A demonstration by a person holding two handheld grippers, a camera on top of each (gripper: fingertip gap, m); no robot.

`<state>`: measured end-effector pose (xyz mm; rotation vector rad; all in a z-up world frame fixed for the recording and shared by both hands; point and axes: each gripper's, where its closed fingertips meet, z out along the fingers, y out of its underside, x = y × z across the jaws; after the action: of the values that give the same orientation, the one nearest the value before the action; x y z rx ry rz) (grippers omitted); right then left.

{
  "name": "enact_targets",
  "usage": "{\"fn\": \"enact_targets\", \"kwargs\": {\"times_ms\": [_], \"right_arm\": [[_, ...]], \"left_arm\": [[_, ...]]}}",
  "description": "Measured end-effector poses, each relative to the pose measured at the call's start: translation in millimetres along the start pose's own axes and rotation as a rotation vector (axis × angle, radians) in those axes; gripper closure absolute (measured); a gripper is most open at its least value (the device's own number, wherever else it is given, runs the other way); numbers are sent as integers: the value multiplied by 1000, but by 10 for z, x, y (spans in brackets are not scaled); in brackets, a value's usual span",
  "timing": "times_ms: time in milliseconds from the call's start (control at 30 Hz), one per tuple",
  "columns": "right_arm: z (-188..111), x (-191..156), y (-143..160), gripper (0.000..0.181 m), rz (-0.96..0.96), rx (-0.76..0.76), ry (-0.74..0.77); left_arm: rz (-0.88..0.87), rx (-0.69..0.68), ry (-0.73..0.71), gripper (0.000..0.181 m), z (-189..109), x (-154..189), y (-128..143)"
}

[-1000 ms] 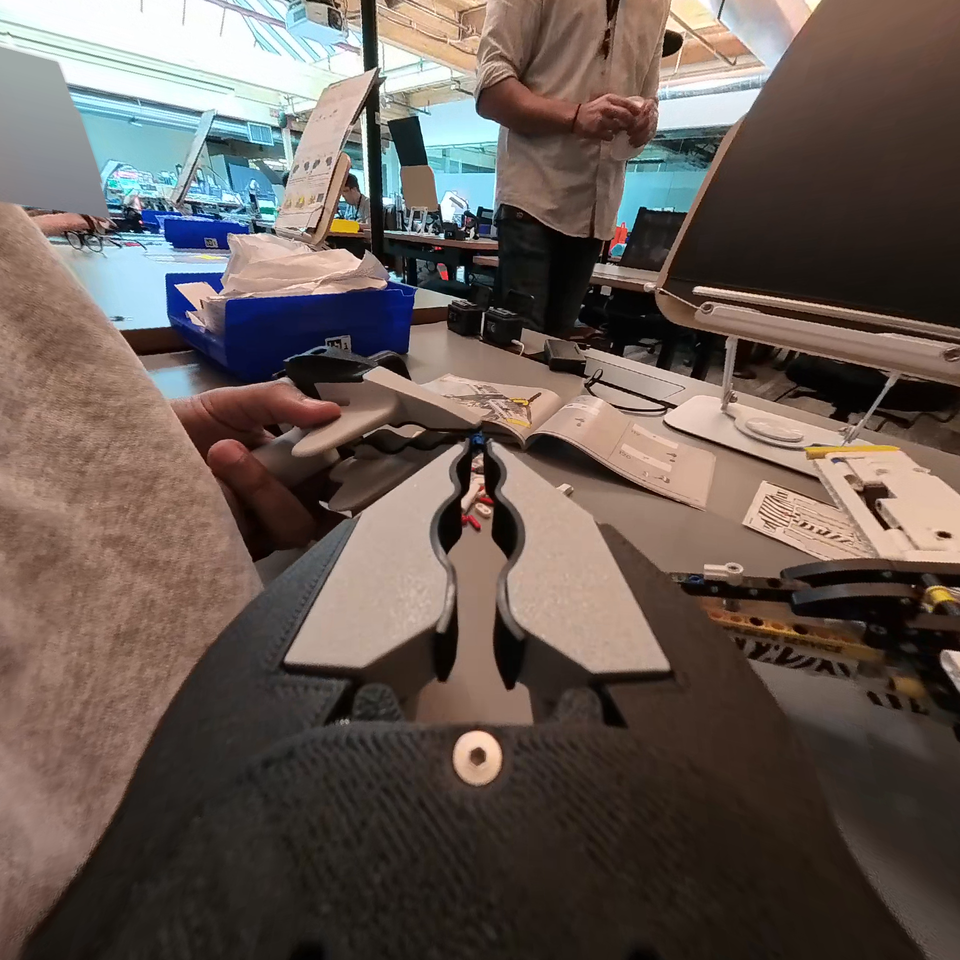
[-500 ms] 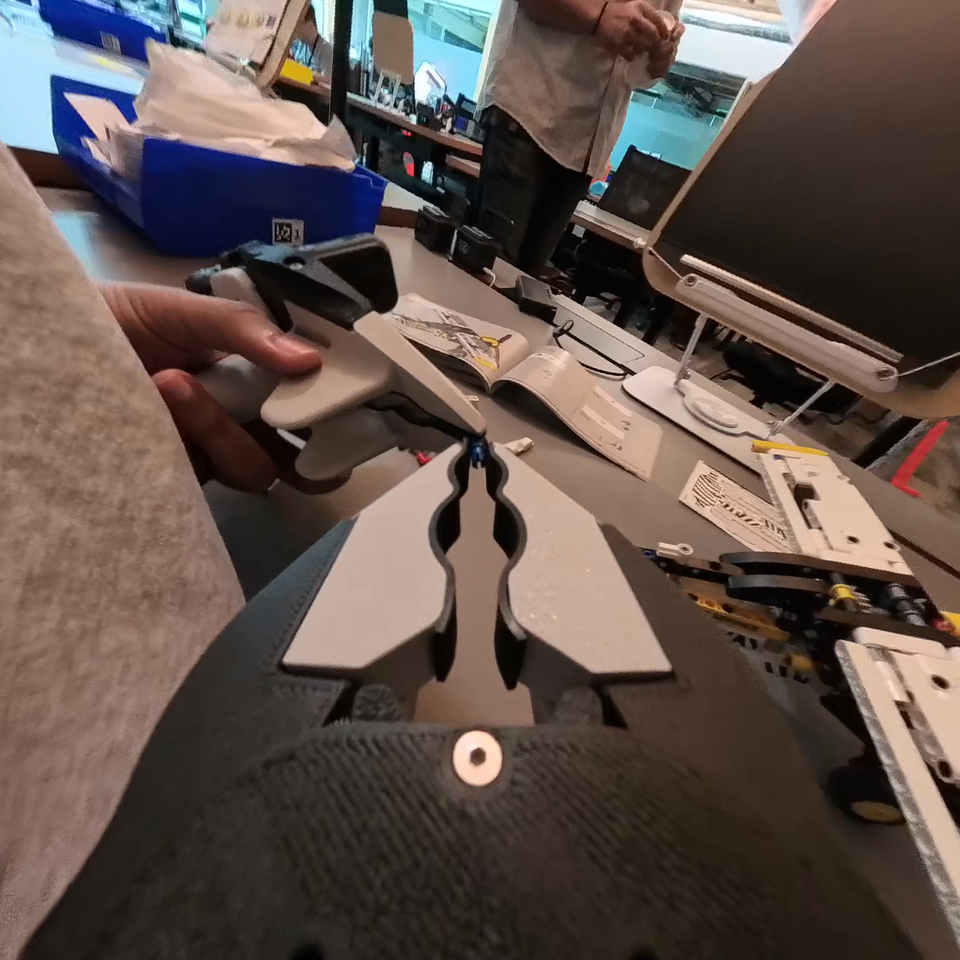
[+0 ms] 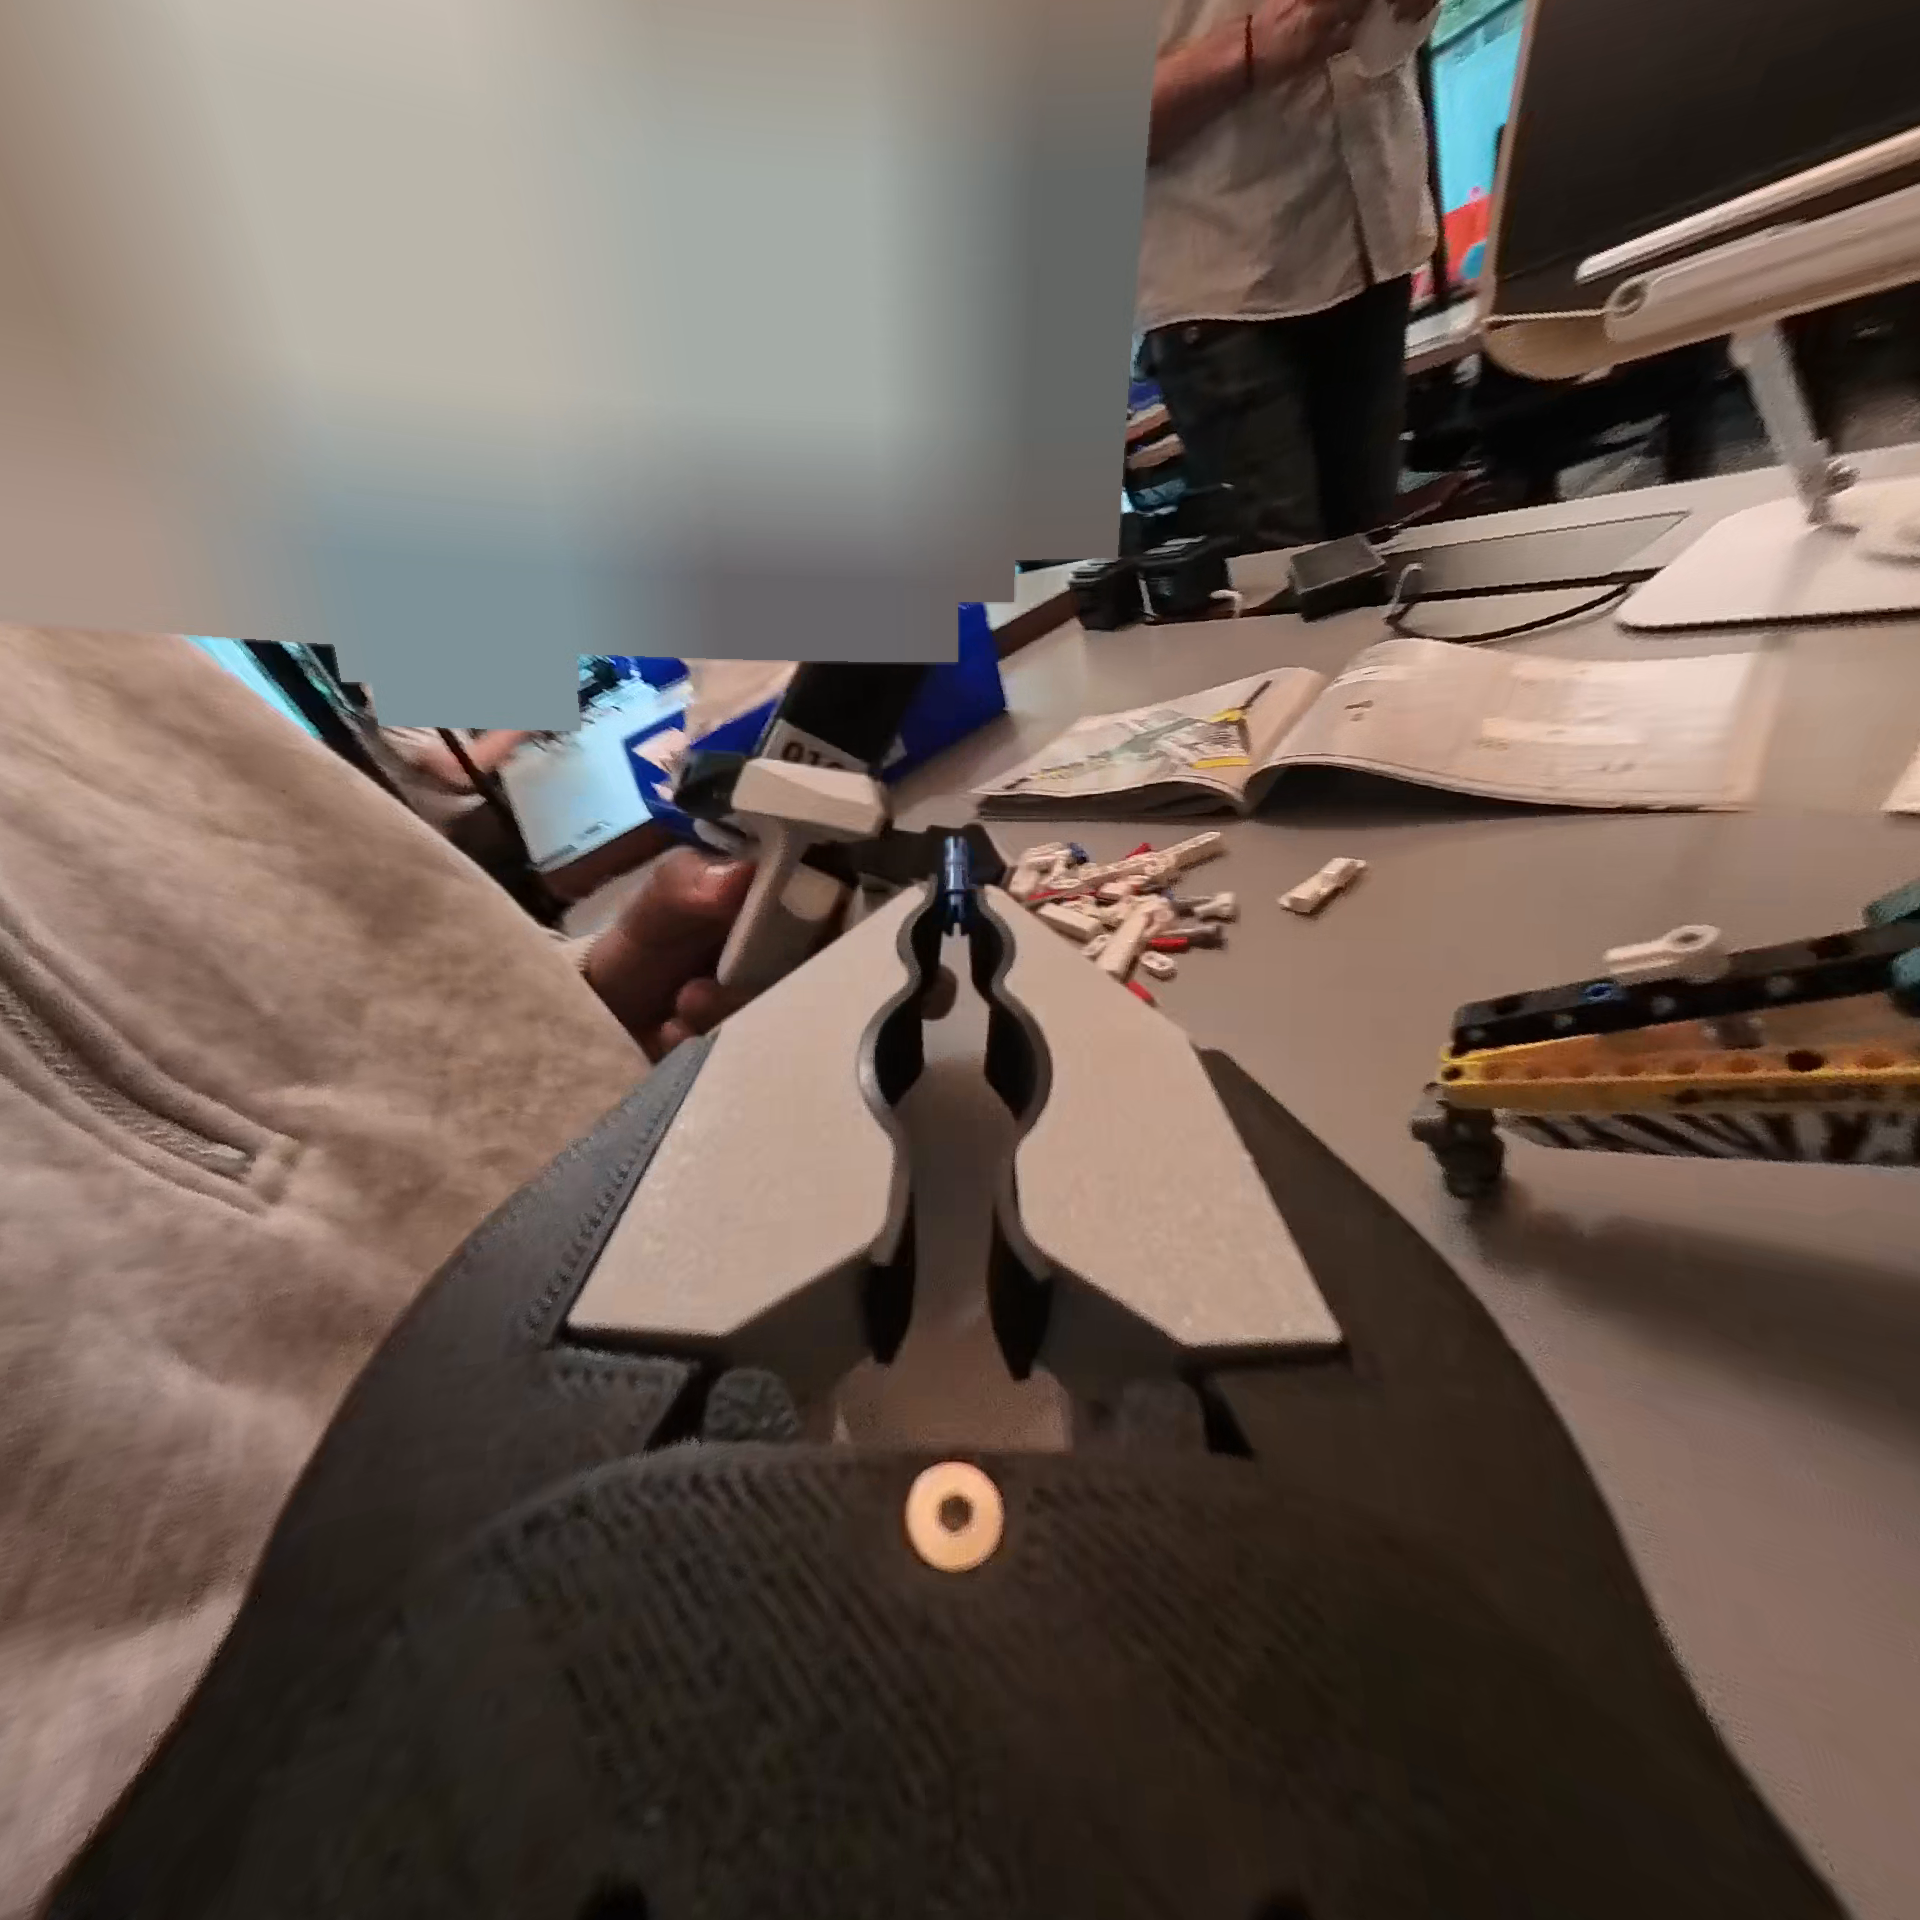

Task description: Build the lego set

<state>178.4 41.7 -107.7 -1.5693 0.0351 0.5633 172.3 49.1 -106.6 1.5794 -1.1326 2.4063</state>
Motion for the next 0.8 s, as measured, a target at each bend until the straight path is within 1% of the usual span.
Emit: {"fn": "enact_targets", "kwargs": {"times_ms": [67, 167, 333, 400, 567, 800], "right_arm": [[-10, -38, -6, 178, 55, 11, -47], [-2, -102, 20, 179, 109, 8, -107], [16, -160, 50, 179, 176, 27, -169], [15, -164, 54, 179, 202, 36, -183], [27, -184, 82, 179, 222, 26, -205], [20, -171, 95, 179, 251, 15, -225]], "left_arm": [[33, -41, 37, 155, 28, 78, 49], [62, -62, 47, 159, 63, 108, 87], [55, -62, 73, 178, 82, 137, 122], [63, -61, 66, 179, 79, 134, 125], [155, -79, 30, 179, 57, 131, 138], [159, -89, 11, 179, 68, 110, 148]]}}
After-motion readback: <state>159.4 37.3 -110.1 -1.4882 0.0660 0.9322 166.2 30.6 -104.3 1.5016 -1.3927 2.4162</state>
